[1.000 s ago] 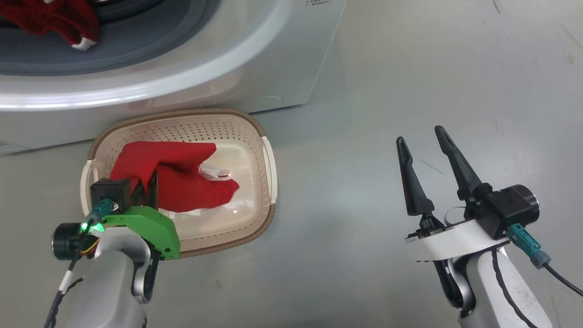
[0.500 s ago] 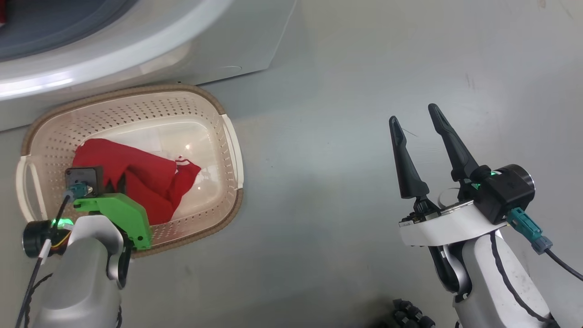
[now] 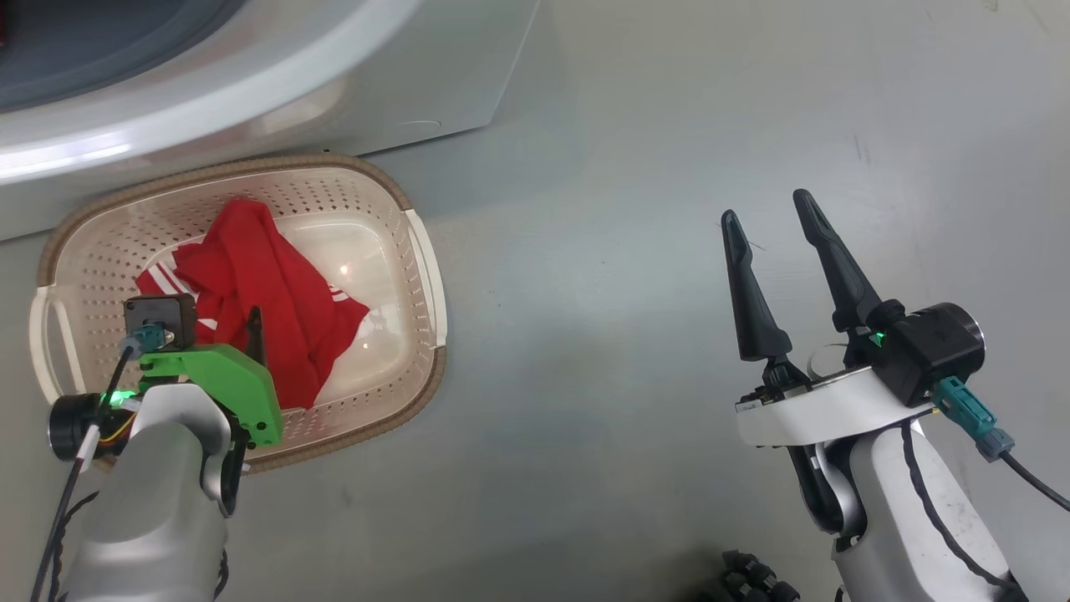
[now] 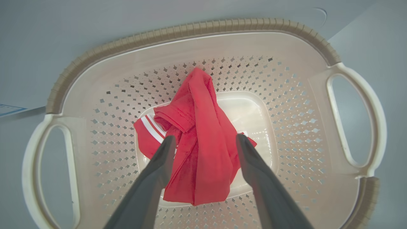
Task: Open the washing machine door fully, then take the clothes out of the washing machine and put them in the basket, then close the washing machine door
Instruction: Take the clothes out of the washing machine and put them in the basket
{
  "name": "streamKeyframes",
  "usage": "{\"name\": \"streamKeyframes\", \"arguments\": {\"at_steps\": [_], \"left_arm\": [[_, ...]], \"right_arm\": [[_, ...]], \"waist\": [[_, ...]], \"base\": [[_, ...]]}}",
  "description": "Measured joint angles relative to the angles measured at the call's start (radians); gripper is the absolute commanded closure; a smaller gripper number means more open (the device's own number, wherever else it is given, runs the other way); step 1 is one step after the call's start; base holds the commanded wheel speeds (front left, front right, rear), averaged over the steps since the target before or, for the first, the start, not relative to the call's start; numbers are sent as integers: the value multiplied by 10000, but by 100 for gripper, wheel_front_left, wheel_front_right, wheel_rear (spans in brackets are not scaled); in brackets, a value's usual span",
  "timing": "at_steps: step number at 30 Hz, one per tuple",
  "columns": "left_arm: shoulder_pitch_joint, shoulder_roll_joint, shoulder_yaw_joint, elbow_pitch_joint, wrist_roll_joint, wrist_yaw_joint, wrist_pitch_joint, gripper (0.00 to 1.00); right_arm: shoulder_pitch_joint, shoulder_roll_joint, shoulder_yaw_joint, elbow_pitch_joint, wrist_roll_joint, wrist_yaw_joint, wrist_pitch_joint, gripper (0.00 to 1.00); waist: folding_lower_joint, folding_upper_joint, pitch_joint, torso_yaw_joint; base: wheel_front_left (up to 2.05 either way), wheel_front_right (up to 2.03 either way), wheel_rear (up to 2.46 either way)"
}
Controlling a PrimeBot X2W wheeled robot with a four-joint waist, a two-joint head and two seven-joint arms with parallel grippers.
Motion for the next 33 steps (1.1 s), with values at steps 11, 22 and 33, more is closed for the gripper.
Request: {"name": "streamKeyframes", "arguments": {"at_steps": [11,22,33], "left_arm": [[-486,-61,-909,-178,930,-240,-1521,0],[-934,-368,-1429,-1712,1620,-230,-1935,0],[-265,-608,-1162,-4495,1611,67,-1925,0]], "right_arm": [[-79,0,-336,63,-50,-94,0,0],[-56,-244,-729,138,-314,-102,0,0],[370,-508,-1043,322,-472,-150,0,0]], "waist": [[0,0,-343,378],[0,1,-844,1190],[0,0,-1813,1957]], "base": [[0,0,0],[0,0,0],[0,0,0]]}}
